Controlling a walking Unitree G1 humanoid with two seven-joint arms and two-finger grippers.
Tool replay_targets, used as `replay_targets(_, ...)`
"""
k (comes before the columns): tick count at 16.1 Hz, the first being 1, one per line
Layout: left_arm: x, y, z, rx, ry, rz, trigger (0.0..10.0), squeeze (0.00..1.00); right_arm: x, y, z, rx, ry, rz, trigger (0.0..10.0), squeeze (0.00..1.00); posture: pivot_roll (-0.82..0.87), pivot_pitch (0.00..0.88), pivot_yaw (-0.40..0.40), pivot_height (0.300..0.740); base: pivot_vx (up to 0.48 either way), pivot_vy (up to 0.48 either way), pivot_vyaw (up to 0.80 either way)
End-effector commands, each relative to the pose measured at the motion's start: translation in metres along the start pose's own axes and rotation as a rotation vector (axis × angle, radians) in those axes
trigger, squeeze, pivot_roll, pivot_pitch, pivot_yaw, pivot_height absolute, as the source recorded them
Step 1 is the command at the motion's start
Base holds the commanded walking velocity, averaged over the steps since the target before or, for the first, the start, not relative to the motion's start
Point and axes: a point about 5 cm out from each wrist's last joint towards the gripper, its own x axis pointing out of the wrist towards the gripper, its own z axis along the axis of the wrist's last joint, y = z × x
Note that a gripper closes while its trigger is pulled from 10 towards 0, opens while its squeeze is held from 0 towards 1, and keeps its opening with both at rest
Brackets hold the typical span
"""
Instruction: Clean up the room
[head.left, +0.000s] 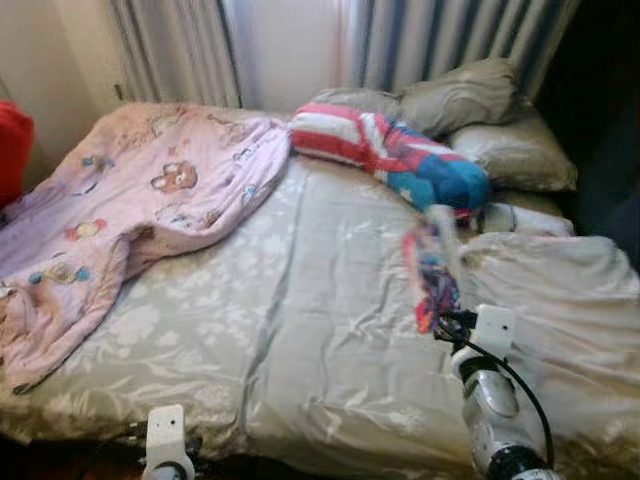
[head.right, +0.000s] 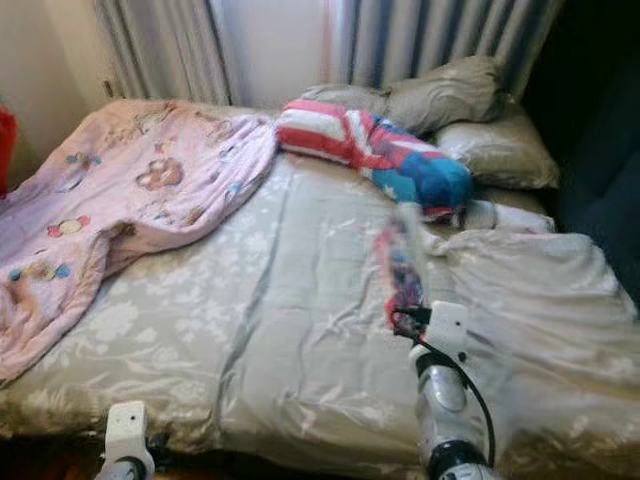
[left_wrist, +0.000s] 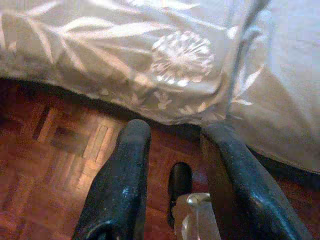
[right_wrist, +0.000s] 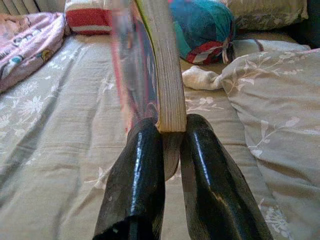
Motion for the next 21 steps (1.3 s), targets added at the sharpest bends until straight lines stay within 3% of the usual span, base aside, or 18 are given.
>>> replay_targets(1,-0.001,-0.005,-0.006,-0.001,0.021,-0.017,10.0,0.0,0.004,-0.006,0.012,-0.011,-0.055,-0.018,10.0,0.0,0.08,0.03,-0.039,0.74,0.0,-0.27,0.0)
replay_targets(4,-0.003,-0.012,-0.01,0.038,0.04,-0.063,10.0,0.0,0.004,-0.007,0.014,-0.019,-0.064,-0.02,10.0,0.0,0.07,0.038,-0.04,0.74,0.0,0.0,0.0)
replay_targets(8,-0.003,-0.015,-0.01,0.014,0.035,-0.069,10.0,0.0,0.004,-0.01,0.014,-0.023,-0.064,-0.032,10.0,0.0,0.07,0.041,-0.045,0.74,0.0,0.0,0.0)
replay_targets(15,-0.003,-0.011,-0.011,0.007,0.033,-0.053,10.0,0.0,0.004,-0.01,0.015,-0.021,-0.07,-0.034,10.0,0.0,0.07,0.044,-0.045,0.74,0.0,0.0,0.0)
replay_targets(17,-0.003,-0.011,-0.011,0.004,0.033,-0.052,10.0,0.0,0.004,-0.016,0.011,-0.073,-0.022,-0.078,10.0,0.0,0.08,0.043,-0.049,0.74,0.0,0.0,0.0)
replay_targets(21,-0.004,-0.01,-0.013,0.002,0.034,-0.045,10.0,0.0,0.007,-0.021,0.018,-0.073,-0.041,-0.105,10.0,0.0,0.08,0.037,-0.05,0.74,0.0,0.0,0.0)
